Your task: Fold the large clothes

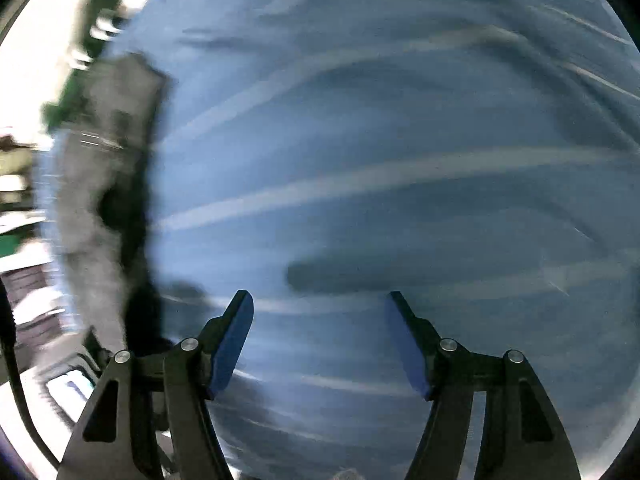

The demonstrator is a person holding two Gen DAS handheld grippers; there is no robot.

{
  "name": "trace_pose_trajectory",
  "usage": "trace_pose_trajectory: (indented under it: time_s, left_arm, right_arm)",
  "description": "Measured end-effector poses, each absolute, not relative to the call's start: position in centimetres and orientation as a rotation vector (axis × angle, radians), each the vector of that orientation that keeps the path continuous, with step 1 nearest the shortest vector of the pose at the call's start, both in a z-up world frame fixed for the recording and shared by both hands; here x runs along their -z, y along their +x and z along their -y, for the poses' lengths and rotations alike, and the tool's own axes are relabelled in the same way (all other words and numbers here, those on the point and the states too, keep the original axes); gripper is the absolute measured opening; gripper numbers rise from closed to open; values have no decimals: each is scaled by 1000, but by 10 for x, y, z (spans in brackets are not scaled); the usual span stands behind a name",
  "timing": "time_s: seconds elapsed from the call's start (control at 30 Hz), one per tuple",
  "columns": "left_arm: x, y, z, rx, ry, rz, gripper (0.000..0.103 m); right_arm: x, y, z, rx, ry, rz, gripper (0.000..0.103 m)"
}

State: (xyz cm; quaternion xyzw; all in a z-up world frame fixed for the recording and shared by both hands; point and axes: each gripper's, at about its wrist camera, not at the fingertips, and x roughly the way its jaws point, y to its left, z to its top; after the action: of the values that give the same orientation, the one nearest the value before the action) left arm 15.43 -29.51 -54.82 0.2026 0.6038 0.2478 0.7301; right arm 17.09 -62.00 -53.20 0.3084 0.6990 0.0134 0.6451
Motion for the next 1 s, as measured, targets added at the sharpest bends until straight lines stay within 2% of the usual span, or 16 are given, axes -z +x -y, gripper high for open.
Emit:
trace_pose_trajectory:
  time_s: [0.2,0.37,0.4,0.43,0.57,0.7,0.87,1.0]
  left_arm:
    - [519,164,274,-495,415,-1279,9]
    - [514,159,277,-431,410,-1297,9]
    - [512,159,276,-418,402,-1300,9]
    - [510,158,276,-400,391,-1305,9]
    - [495,155,257,-330,239,-1352,8]
    - [468,155,218,-294,35,-1381,8]
    - [437,168,146,-278,-153,-1382,10]
    - [443,188,69,-282,-271,-1400,14]
  right_arm:
    - [568,237,582,-427,1197,-1362,70]
    - [620,276,512,-522,1403,-1328,68]
    - [623,280,504,-515,1400,-1326,58]
    - [625,278,484,-489,1379,-1338,23]
    - [597,290,455,-376,1270,-1336,18]
    - [526,317,421,-403,1088,-1325,17]
    - [444,344,335,-458,905,-1338,17]
    - [408,357,265,-439,737,-1395,17]
